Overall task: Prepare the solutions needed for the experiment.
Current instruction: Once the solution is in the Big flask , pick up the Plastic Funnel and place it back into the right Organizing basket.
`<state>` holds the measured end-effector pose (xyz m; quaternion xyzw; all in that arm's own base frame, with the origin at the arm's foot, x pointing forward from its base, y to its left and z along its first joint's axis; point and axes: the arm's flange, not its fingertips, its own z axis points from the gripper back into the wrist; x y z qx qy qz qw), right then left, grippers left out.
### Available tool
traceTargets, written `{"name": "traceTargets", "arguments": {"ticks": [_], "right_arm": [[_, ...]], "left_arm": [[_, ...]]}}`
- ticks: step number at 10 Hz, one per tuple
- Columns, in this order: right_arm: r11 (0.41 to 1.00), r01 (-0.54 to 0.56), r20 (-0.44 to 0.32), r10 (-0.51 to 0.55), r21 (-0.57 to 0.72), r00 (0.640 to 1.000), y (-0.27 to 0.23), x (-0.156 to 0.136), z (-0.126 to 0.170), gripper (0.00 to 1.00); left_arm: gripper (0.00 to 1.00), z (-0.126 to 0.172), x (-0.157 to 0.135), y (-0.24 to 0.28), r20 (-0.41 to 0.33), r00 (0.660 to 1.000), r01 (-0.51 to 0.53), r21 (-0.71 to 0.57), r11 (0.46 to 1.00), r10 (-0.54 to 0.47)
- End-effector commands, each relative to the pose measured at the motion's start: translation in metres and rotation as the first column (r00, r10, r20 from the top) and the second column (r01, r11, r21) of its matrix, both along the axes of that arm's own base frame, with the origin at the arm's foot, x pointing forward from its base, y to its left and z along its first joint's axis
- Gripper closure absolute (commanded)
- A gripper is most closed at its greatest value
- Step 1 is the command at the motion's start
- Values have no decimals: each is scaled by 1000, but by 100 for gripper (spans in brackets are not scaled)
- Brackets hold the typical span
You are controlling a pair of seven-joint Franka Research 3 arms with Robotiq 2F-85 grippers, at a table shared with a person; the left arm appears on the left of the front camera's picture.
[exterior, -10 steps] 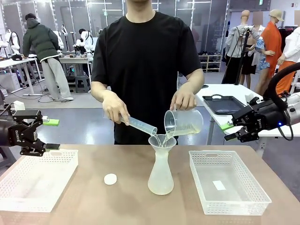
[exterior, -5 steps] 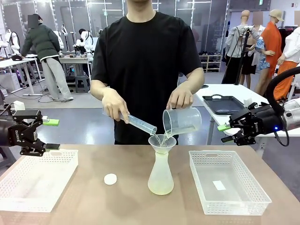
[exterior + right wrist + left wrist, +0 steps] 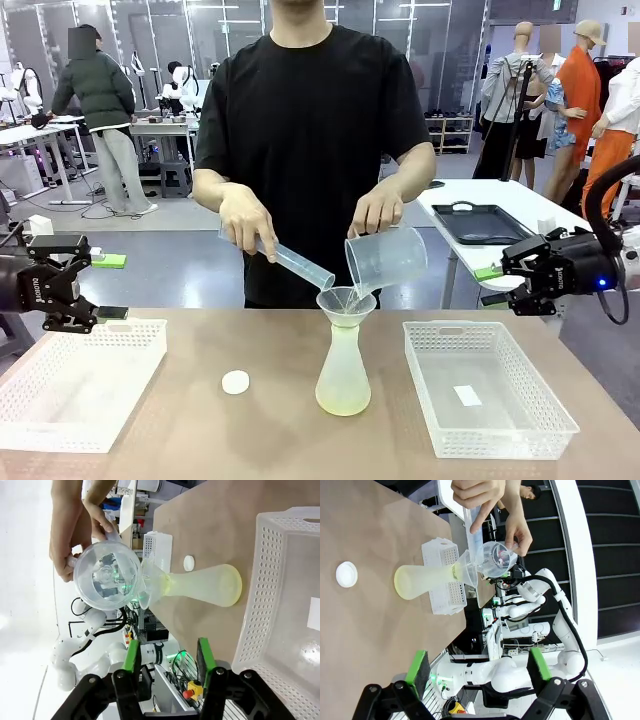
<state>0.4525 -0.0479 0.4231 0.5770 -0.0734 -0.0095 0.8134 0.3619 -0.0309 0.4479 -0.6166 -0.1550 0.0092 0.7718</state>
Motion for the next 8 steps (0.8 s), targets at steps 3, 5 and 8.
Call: {"name": "traceTargets", "arguments": {"ticks": [3,5,8], "right_arm": [[1000,-15,5,15,-14,1000,2,2,3,42],[1000,-15,5,15,-14,1000,2,2,3,42],[1000,-15,5,15,-14,1000,2,2,3,42]], "left_arm": [[0,2,0,-4,6,1000,-7,-31,999,7],[0,2,0,-4,6,1000,-7,-31,999,7],[0,2,0,-4,6,1000,-7,-31,999,7]]}}
